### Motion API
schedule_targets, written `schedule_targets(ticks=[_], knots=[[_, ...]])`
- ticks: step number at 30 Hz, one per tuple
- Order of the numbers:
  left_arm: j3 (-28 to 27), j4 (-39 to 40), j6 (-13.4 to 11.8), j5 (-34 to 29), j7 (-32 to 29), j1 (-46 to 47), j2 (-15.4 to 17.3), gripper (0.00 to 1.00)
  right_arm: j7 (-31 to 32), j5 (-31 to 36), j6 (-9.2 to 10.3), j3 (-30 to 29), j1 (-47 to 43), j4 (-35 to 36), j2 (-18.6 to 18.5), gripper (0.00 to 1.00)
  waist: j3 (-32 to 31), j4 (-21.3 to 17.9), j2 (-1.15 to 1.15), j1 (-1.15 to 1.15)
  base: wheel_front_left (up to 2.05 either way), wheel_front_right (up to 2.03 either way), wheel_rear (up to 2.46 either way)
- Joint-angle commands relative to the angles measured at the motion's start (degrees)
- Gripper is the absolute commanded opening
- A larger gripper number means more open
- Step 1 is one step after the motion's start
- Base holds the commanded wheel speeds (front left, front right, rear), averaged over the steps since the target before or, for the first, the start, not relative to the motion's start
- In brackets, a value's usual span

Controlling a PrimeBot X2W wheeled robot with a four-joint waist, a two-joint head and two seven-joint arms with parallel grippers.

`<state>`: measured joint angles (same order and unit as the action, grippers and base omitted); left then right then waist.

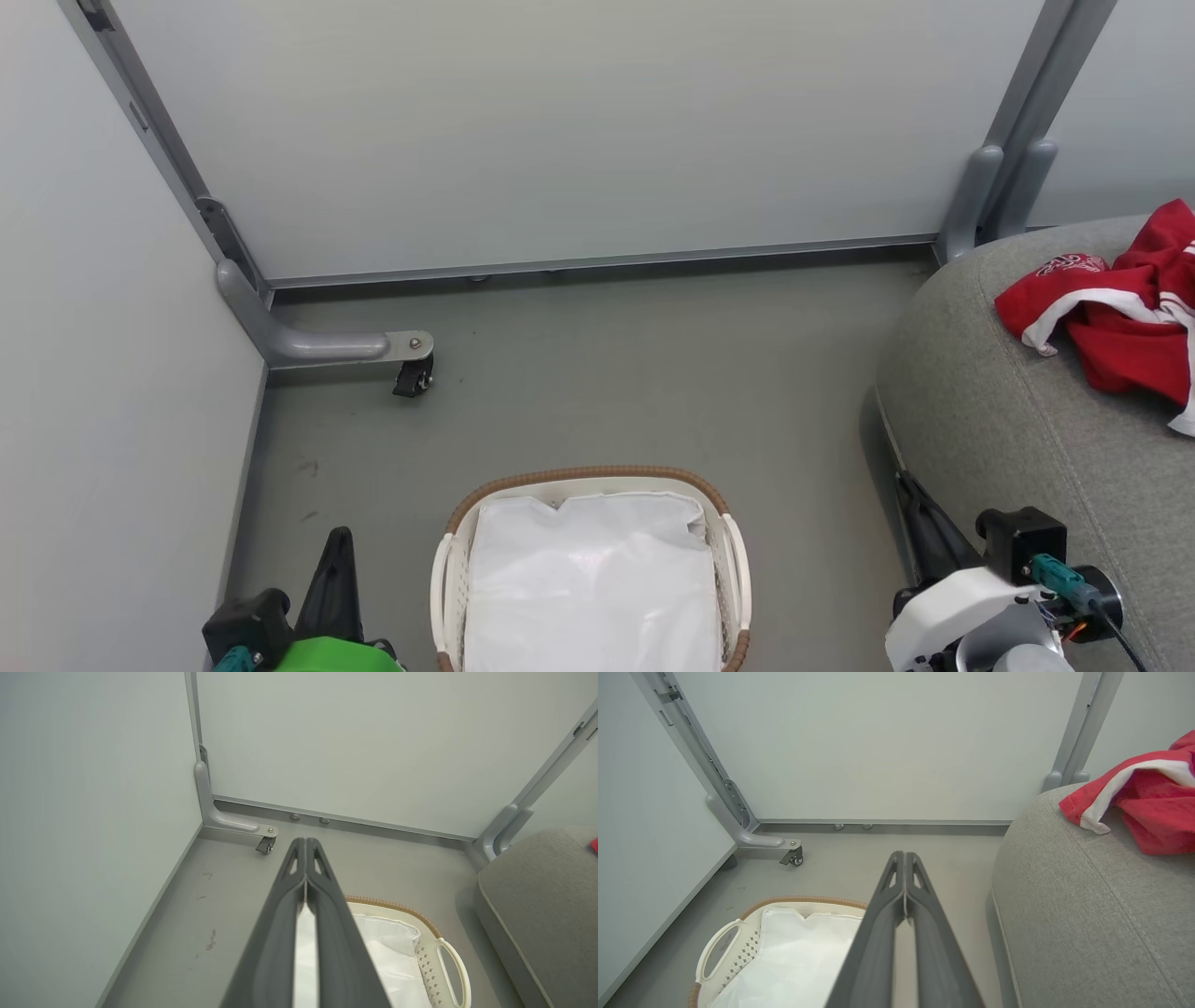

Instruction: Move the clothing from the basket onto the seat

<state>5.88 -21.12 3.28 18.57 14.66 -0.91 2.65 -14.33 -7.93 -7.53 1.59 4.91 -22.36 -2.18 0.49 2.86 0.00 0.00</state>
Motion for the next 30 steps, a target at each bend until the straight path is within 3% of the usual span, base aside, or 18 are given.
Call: schedule_targets(ticks=[1, 30], knots=[[-0.5, 0.8, 0.2, 2.5, -0.5, 0.4, 0.1, 0.0, 0.7, -2.6, 0.0, -0.6, 0.9, 0.8, -0.2, 0.0, 0.0, 0.0, 0.0, 0.0, 0.0, 0.0, 0.0], [-4.8, 3.2, 1.7, 27.8, -7.8, 3.0, 0.1, 0.0, 7.7, -31.7, 0.02, -3.1, 1.0, 3.9, -0.4, 0.0, -0.1, -0.7, 0.0, 0.0, 0.0, 0.0, 0.0]])
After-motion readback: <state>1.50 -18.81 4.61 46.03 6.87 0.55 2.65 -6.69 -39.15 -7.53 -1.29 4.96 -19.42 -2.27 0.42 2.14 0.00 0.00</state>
